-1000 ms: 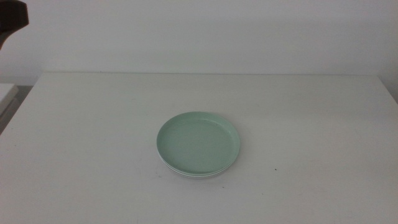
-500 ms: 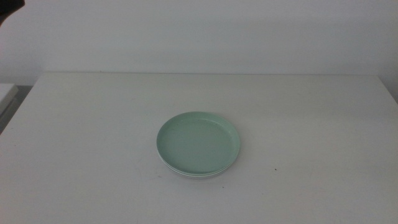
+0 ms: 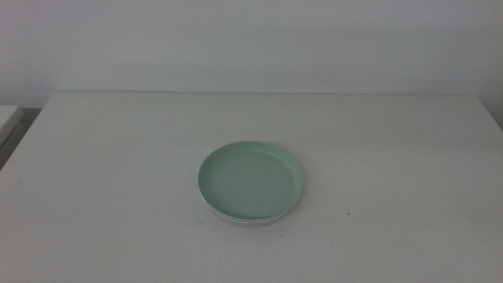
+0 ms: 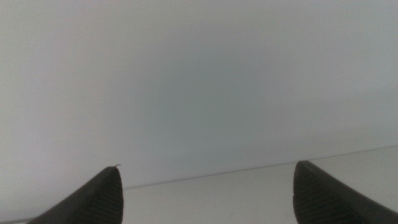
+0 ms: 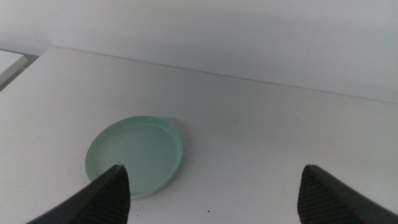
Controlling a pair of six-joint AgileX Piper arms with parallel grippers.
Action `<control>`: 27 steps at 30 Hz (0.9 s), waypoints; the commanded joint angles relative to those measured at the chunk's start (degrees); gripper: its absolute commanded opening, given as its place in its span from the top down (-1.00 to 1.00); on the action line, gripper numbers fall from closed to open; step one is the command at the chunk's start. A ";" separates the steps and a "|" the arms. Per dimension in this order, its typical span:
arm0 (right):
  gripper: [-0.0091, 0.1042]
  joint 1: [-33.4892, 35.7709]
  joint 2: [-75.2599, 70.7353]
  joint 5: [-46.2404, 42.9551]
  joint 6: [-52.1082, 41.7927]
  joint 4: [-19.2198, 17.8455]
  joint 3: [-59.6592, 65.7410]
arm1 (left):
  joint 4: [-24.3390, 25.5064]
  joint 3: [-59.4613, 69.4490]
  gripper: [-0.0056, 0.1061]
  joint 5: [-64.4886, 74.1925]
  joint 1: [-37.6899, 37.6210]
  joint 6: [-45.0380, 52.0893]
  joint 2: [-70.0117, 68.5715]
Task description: Stack the three bowls on top of each other.
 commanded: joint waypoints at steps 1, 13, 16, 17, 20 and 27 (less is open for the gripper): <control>-0.65 -0.41 -0.19 -0.58 -0.29 0.08 0.13 | -3.88 0.49 -0.78 -1.11 2.53 1.57 -0.24; -0.65 -0.41 -0.19 -0.58 -0.29 0.08 0.13 | -0.80 0.49 -0.78 -2.06 3.55 1.96 -0.24; -0.65 -0.41 -0.19 -0.58 -0.29 0.08 0.13 | -0.61 0.49 -0.78 -2.30 3.55 1.96 -0.24; -0.65 -0.41 -0.19 -0.58 -0.29 0.08 0.13 | -0.61 0.49 -0.78 -2.30 3.55 1.96 -0.24; -0.65 -0.41 -0.19 -0.58 -0.03 0.08 0.13 | -0.61 0.49 -0.78 -2.31 3.55 1.96 -0.14; -0.65 -1.15 -1.88 -4.72 -0.04 -3.32 4.91 | -1.87 6.34 -0.78 -6.86 3.55 1.96 -2.14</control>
